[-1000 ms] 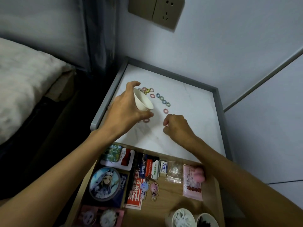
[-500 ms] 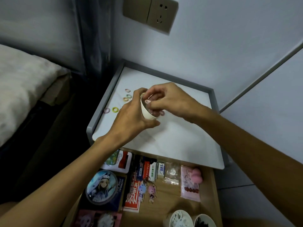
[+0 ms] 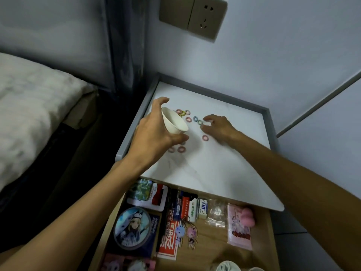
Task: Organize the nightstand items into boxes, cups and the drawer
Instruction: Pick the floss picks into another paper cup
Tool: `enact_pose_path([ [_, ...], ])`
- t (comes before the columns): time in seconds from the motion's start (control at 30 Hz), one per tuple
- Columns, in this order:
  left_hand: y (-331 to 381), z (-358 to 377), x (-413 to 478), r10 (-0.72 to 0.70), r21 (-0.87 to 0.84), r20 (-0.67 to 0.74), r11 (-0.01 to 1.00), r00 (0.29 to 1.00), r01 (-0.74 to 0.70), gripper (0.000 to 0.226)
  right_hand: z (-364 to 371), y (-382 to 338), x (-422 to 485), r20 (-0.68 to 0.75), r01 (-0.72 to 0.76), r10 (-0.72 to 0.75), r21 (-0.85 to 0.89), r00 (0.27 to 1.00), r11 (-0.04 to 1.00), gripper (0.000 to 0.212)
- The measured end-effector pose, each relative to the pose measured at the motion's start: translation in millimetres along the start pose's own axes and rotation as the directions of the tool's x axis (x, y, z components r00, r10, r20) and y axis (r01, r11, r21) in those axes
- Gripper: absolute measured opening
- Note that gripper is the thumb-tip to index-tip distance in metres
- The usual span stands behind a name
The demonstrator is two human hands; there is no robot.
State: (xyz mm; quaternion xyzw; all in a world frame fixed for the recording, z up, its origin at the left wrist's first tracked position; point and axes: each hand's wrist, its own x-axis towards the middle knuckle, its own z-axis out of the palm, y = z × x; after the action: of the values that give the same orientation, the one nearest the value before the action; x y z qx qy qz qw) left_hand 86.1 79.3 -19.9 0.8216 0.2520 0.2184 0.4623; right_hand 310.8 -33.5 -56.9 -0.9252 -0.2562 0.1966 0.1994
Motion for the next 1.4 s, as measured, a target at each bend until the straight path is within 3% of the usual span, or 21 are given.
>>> enact_pose_path([
  [0.13,-0.9,-1.3,2.2,-0.004,0.000,0.005,1.000,1.000,0.004,0.101,25.1,-8.4,14.8,-0.127,0.058,-0.051,0.053,0.991,0.997,0.036],
  [0.27,-1.6,0.0,2.2,0.005,0.022,0.009,1.000,1.000,-0.005,0.101,36.7,-17.9,17.5,-0.225,0.140,-0.143,-0.033,0.964,0.990,0.014],
  [0.53,-4.8,3.3,0.6,0.012,0.041,0.046,0.999,0.999,-0.013,0.099,29.0,-27.3,-6.4,-0.115,0.218,-0.217,-0.005,0.969,0.976,0.008],
  [0.7,-5.9,5.2,-0.7,0.008,0.069,0.030,0.998,1.000,-0.010,0.100,-6.4,-47.7,-37.7,-0.156,0.319,-0.299,0.124,0.941,0.940,0.007],
  [0.8,-4.8,6.8,-1.4,0.002,0.054,0.036,0.999,0.999,-0.004,0.100,-31.3,-72.9,-63.7,-0.055,0.448,-0.448,0.214,0.892,0.868,0.008],
  [0.97,-1.3,13.1,-5.8,0.034,-0.019,0.079,0.999,0.996,-0.033,0.100,-40.9,-98.7,-91.9,0.343,0.576,-0.552,0.036,0.760,0.816,0.021],
  [1.03,-2.2,12.7,-6.1,0.044,-0.029,0.078,0.999,0.996,-0.042,0.098,-44.9,-100.1,-91.1,0.350,0.581,-0.574,0.096,0.740,0.808,0.024],
  [1.17,-5.3,3.5,-4.3,0.014,-0.008,0.036,1.000,0.999,-0.014,0.098,-50.9,-90.1,-67.9,0.108,0.456,-0.509,0.317,0.854,0.832,0.019],
  [1.27,-6.3,-7.1,-1.1,0.009,-0.021,0.013,1.000,1.000,-0.009,0.099,-40.1,-68.3,-31.6,-0.013,0.354,-0.354,0.112,0.935,0.929,0.016],
  [1.4,-11.6,-22.4,7.4,-0.010,-0.055,-0.029,0.998,1.000,0.008,0.097,-12.4,-46.5,15.1,0.039,0.146,-0.144,-0.083,0.989,0.986,0.034],
])
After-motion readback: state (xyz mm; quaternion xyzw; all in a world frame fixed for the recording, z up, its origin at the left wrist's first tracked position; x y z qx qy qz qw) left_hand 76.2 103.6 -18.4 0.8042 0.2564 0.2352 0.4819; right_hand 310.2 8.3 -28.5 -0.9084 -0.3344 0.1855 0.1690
